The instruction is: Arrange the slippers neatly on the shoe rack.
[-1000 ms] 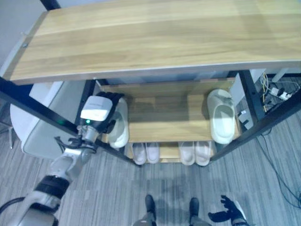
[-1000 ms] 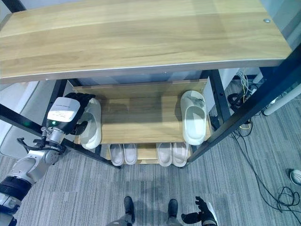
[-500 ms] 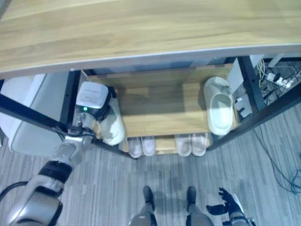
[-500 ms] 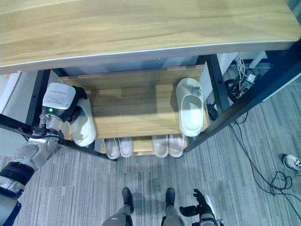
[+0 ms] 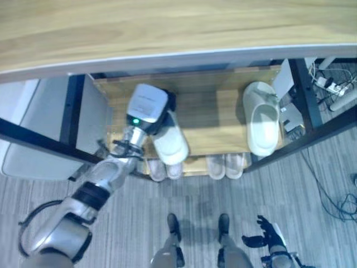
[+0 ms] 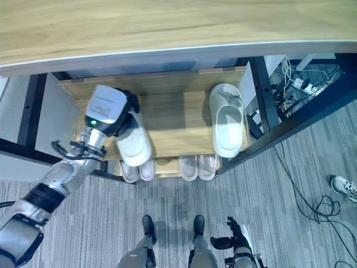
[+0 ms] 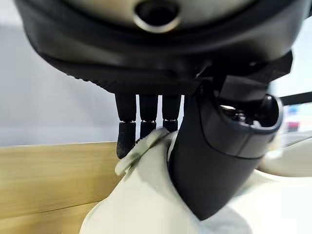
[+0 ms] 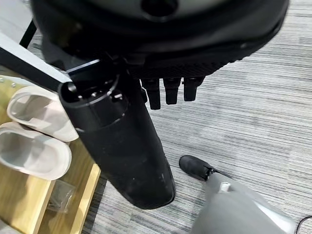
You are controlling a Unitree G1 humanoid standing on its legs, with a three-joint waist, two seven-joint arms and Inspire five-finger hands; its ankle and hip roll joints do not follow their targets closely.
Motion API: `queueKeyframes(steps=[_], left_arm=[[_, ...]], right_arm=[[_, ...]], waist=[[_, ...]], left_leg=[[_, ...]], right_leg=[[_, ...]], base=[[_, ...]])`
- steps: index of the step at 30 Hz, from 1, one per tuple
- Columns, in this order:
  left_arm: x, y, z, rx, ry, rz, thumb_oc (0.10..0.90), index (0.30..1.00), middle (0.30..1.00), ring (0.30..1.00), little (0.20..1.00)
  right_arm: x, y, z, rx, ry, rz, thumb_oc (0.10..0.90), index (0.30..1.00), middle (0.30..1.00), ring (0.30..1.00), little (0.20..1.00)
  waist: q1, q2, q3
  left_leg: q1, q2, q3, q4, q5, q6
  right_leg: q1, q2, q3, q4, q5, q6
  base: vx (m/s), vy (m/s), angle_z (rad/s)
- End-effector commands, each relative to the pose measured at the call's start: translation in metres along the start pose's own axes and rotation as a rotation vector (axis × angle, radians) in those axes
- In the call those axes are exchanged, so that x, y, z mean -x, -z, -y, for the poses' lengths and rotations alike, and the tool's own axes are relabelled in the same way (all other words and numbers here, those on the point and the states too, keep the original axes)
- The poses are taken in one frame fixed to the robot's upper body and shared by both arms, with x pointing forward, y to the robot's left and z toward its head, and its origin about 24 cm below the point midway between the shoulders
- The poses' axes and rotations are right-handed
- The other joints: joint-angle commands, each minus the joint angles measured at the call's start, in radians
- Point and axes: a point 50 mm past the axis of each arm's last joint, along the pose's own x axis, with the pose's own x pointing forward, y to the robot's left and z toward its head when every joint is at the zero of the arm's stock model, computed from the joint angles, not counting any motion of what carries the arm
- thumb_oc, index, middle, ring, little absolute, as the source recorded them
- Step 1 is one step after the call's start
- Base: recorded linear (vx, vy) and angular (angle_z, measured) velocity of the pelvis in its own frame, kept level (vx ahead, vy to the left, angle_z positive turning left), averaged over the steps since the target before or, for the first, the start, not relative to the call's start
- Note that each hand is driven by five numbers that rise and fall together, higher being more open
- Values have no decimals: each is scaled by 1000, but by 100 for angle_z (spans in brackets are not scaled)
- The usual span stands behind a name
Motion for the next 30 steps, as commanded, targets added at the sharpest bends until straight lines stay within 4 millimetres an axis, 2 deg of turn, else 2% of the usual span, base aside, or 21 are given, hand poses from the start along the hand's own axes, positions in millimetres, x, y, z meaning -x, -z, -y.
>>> queueKeyframes(steps=[1, 3, 6, 9, 15, 18, 19, 20, 26, 30], left_arm=[[-47, -8, -48, 7, -255, 51, 400, 300, 300, 300, 300], [-51, -11, -48, 10, -258, 60, 400, 300, 300, 300, 300], [-70, -23, -51, -38, -252, 102, 400, 300, 300, 300, 300], [-84, -25, -57, -99, -243, 122, 400, 300, 300, 300, 300], [-93, -25, -63, -112, -251, 118, 400, 300, 300, 300, 300], [-98, -33, -69, -120, -270, 157, 400, 300, 300, 300, 300], [-99, -39, -68, -123, -272, 174, 400, 300, 300, 300, 300], [-109, -52, -71, -102, -281, 184, 400, 300, 300, 300, 300], [-118, -51, -76, -87, -290, 157, 400, 300, 300, 300, 300], [-120, -58, -76, -54, -302, 164, 400, 300, 300, 300, 300]], right_arm=[[-1, -3, 25, -11, 90, 39, 800, 900, 900, 900, 900], [-1, -3, 26, -11, 94, 40, 800, 900, 900, 900, 900], [-2, -6, 32, -10, 111, 53, 800, 900, 900, 900, 900], [-3, -11, 37, -15, 126, 86, 800, 900, 900, 900, 900], [-2, -13, 40, -17, 129, 103, 800, 900, 900, 900, 900], [-3, -20, 48, -12, 160, 133, 800, 900, 900, 900, 900], [-3, -19, 50, -25, 167, 129, 800, 900, 900, 900, 900], [-5, -22, 50, -33, 171, 129, 800, 900, 900, 900, 900], [-4, -25, 49, -21, 156, 143, 800, 900, 900, 900, 900], [-6, -27, 49, -24, 159, 145, 800, 900, 900, 900, 900]], waist=[[-13, 18, -16], [-16, 19, -14], [-32, 21, -6], [-40, 20, -1], [-52, 14, 6], [-51, 12, 8], [-51, 13, 9], [-60, 14, 11], [-67, 18, 17], [-70, 27, 21]], left_leg=[[-18, 64, -41, -7, -6, -88], [-19, 65, -39, -7, -6, -88], [-19, 70, -33, -7, -9, -88], [-25, 73, -31, -7, -7, -88], [-33, 75, -32, -7, -5, -89], [-40, 75, -39, -7, -4, -90], [-44, 74, -42, -7, -4, -89], [-46, 74, -40, -7, -3, -89], [-49, 77, -25, -7, -3, -87], [-47, 81, -18, -7, -2, -87]], right_leg=[[-55, -94, 13, -2, 9, 111], [-57, -94, 14, -2, 11, 111], [-64, -93, 20, -1, 12, 112], [-73, -91, 23, 1, 15, 113], [-84, -87, 21, 4, 15, 112], [-88, -85, 18, 6, 13, 110], [-89, -85, 16, 8, 11, 109], [-95, -84, 19, 13, 9, 109], [-117, -82, 31, 24, 9, 108], [-126, -81, 38, 35, 4, 104]], base=[[19, -15, -14], [15, -6, -13], [15, -5, -5], [8, -5, -1], [5, -15, -6], [-5, -31, 1], [1, -55, 1], [0, 0, 0], [4, -11, -1], [7, -9, -4]])
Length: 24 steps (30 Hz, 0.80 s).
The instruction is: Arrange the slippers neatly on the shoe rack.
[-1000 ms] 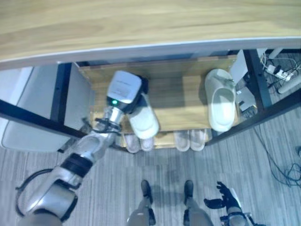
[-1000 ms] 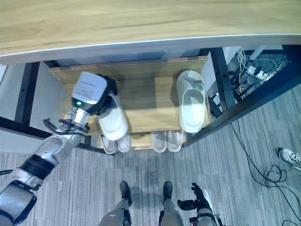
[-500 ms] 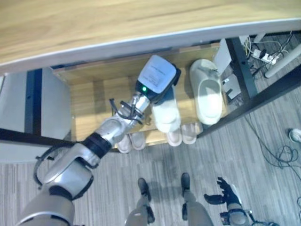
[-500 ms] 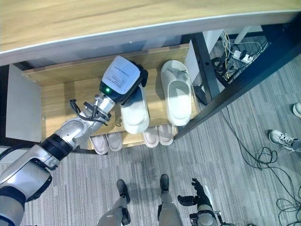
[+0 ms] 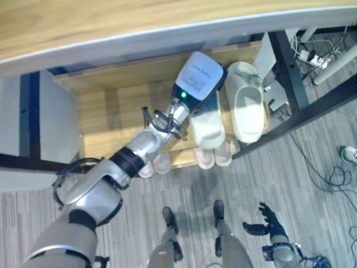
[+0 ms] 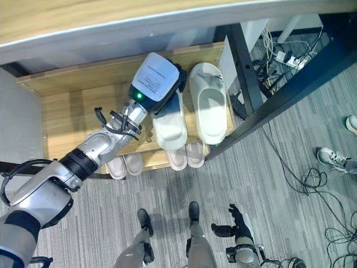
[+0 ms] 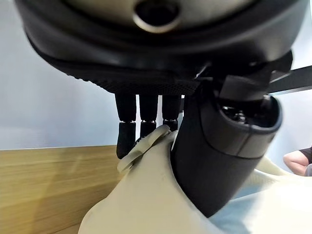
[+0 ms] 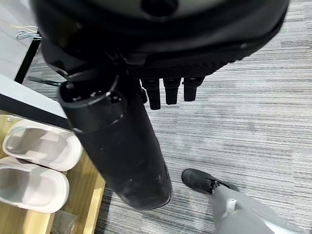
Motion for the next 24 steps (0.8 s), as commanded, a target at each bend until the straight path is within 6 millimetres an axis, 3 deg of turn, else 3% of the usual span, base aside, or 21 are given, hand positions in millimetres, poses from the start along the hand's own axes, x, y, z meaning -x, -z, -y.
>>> queueKeyframes(steps=[1, 7, 17, 18, 24], left_arm=[[-50, 2, -51, 3, -213, -4, 400, 300, 300, 300, 300], [-51, 5, -43, -16, -174, -31, 400, 300, 300, 300, 300], [-54, 18, -33, -75, -101, -96, 400, 300, 300, 300, 300], [-54, 22, -34, -78, -103, -123, 800, 900, 900, 900, 900], [-49, 26, -29, -80, -88, -146, 800, 900, 900, 900, 900]], right_arm=[[-4, -4, 37, 16, 109, 44, 800, 900, 900, 900, 900], [-8, -9, 36, 25, 112, 47, 800, 900, 900, 900, 900], [-7, -4, 35, 22, 114, 29, 800, 900, 900, 900, 900], [-5, -1, 32, 22, 102, 27, 800, 900, 900, 900, 900], [-1, 4, 30, 2, 90, 15, 800, 900, 900, 900, 900]], waist=[[-2, 31, -8], [-2, 43, -9], [-8, 37, -25], [-9, 33, -28], [-9, 26, -36]], left_leg=[[-4, 83, -39, -7, -8, -94], [1, 93, -25, -7, -10, -95], [-4, 108, -23, -7, -7, -100], [-5, 109, -24, -7, -7, -100], [0, 109, -29, -7, -11, -99]], right_leg=[[-60, -76, -4, 38, -21, 100], [-72, -70, 5, 48, -28, 97], [-79, -59, -3, 44, -27, 97], [-79, -57, -6, 43, -28, 96], [-66, -58, -14, 45, -35, 93]], base=[[10, -11, -4], [17, -16, -8], [3, -9, 0], [8, -38, -2], [1, -6, 0]])
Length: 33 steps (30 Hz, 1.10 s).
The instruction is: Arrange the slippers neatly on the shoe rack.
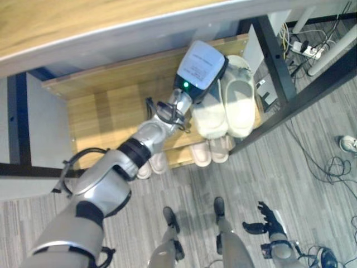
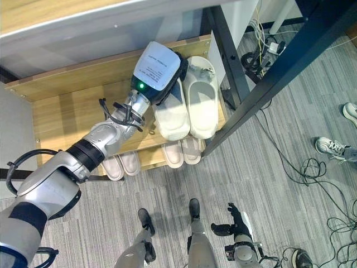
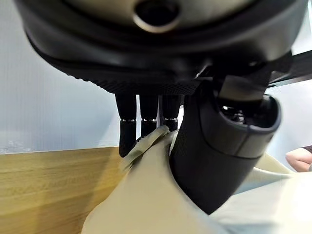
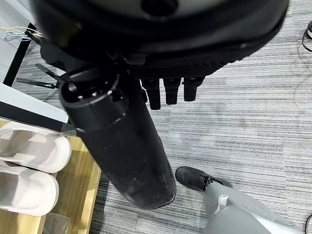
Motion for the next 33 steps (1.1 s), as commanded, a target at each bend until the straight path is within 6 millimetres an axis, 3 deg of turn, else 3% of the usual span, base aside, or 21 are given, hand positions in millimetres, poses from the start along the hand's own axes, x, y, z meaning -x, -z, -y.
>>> queueKeyframes(steps=[1, 8, 11, 15, 19, 33], left_arm=[[-32, 13, -28, -31, -88, -85, 800, 900, 900, 900, 900], [-17, 14, -16, 30, -59, -118, 800, 900, 900, 900, 900], [-3, 21, -12, 62, -66, -154, 800, 900, 900, 900, 900], [23, 19, 9, 105, 11, -173, 800, 900, 900, 900, 900], [31, 17, 16, 147, 28, -192, 800, 900, 900, 900, 900], [25, 20, 3, 191, -34, -205, 800, 900, 900, 900, 900]], right_arm=[[4, 9, 31, -7, 86, 8, 800, 900, 900, 900, 900], [4, 11, 30, -24, 84, -11, 800, 900, 900, 900, 900], [5, 12, 28, -44, 85, -17, 800, 900, 900, 900, 900], [4, 11, 24, -55, 87, -32, 800, 900, 900, 900, 900], [4, 13, 22, -60, 86, -47, 800, 900, 900, 900, 900], [6, 21, 20, -49, 73, -91, 800, 900, 900, 900, 900]], waist=[[7, 7, -46], [21, -1, -58], [28, -3, -60], [44, -6, -61], [48, -4, -66], [52, 9, -90]], left_leg=[[3, 105, -54, -6, -13, -102], [31, 99, -59, -6, -23, -100], [44, 96, -58, -6, -27, -99], [64, 88, -59, -6, -31, -96], [68, 87, -60, -6, -32, -96], [78, 88, -52, -6, -33, -95]], right_leg=[[-48, -61, -41, 45, -52, 95], [-9, -64, -50, 44, -63, 94], [5, -66, -55, 46, -68, 92], [24, -70, -52, 45, -72, 90], [29, -71, -54, 42, -73, 89], [29, -68, -45, 43, -76, 86]], base=[[0, 0, 0], [0, 0, 0], [-5, -6, 3], [-11, 4, 4], [-2, 2, 5], [0, 0, 0]])
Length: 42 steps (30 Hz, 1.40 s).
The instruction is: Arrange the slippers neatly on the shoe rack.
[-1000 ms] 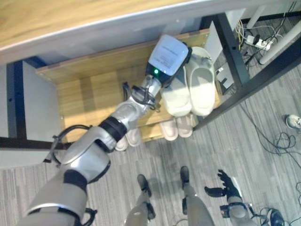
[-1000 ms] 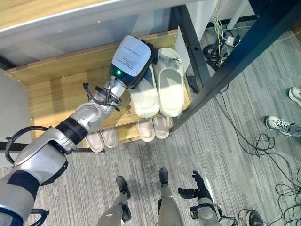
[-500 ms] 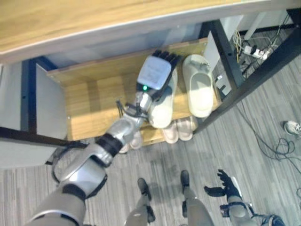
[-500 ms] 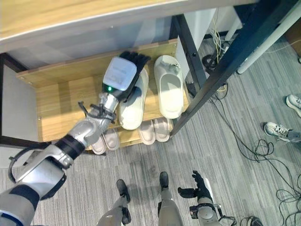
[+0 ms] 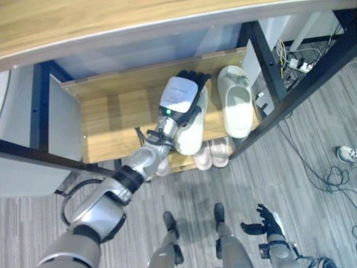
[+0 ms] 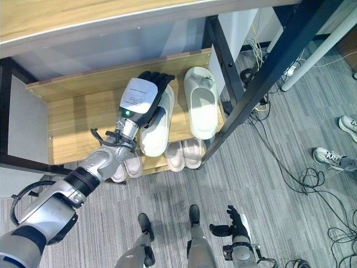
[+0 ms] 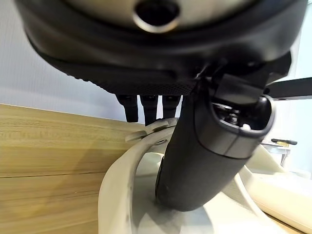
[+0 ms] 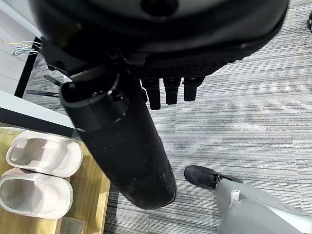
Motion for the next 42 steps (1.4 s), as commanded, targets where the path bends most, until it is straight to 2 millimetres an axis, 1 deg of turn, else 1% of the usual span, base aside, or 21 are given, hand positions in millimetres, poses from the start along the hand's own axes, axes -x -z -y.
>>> queueKeyframes(steps=[1, 5, 7, 11, 14, 17, 25, 29, 35, 42], left_arm=[[-33, 5, -41, 3, -166, -12, 800, 900, 900, 900, 900], [-35, 8, -45, -9, -181, -19, 800, 900, 900, 900, 900], [-36, 10, -47, -41, -188, -23, 800, 900, 900, 900, 900], [-33, 11, -44, -62, -174, -25, 800, 900, 900, 900, 900], [-31, 12, -43, -71, -166, -17, 800, 900, 900, 900, 900], [-27, 13, -48, -62, -188, 0, 800, 900, 900, 900, 900], [-17, 13, -51, -17, -214, 7, 800, 900, 900, 900, 900], [-14, 11, -48, 10, -208, 12, 800, 900, 900, 900, 900], [-8, 2, -43, 66, -178, 56, 800, 900, 900, 900, 900], [-6, -7, -36, 83, -147, 75, 800, 900, 900, 900, 900]], right_arm=[[5, 18, 28, 0, 76, -42, 800, 900, 900, 900, 900], [5, 19, 26, 2, 67, -50, 800, 900, 900, 900, 900], [4, 18, 26, 0, 68, -51, 800, 900, 900, 900, 900], [2, 12, 27, 9, 69, -24, 800, 900, 900, 900, 900], [1, 10, 29, 5, 77, -15, 800, 900, 900, 900, 900], [0, 8, 28, 0, 76, -9, 800, 900, 900, 900, 900], [2, 12, 21, -13, 60, -30, 800, 900, 900, 900, 900], [3, 14, 19, -11, 53, -40, 800, 900, 900, 900, 900], [3, 16, 16, -19, 46, -56, 800, 900, 900, 900, 900], [4, 19, 15, -23, 43, -74, 800, 900, 900, 900, 900]], waist=[[44, 18, -87], [46, 24, -96], [48, 25, -99], [51, 27, -103], [55, 25, -106], [63, 20, -109], [70, 11, -117], [72, 8, -121], [77, 4, -130], [78, 3, -135]], left_leg=[[31, 89, -34, -6, -54, -104], [34, 89, -34, -6, -54, -104], [34, 90, -34, -6, -54, -105], [36, 90, -34, -6, -53, -105], [39, 92, -38, -6, -53, -105], [39, 91, -43, -6, -52, -104], [45, 94, -48, -6, -53, -104], [53, 94, -48, -6, -55, -104], [70, 92, -48, -6, -58, -103], [82, 88, -51, -6, -60, -102]], right_leg=[[-23, -68, -30, 34, -89, 92], [-20, -68, -30, 35, -90, 92], [-19, -68, -30, 36, -91, 92], [-14, -67, -33, 37, -95, 93], [-8, -66, -36, 34, -95, 92], [-6, -66, -40, 37, -97, 92], [7, -64, -48, 35, -100, 90], [17, -62, -49, 36, -103, 90], [37, -62, -53, 35, -107, 89], [50, -64, -57, 38, -109, 89]], base=[[0, 0, 0], [3, -10, -3], [2, -12, -3], [0, 0, 0], [0, 0, 0], [0, 0, 0], [-2, -6, 4], [0, 0, 0], [1, -1, 1], [0, 0, 0]])
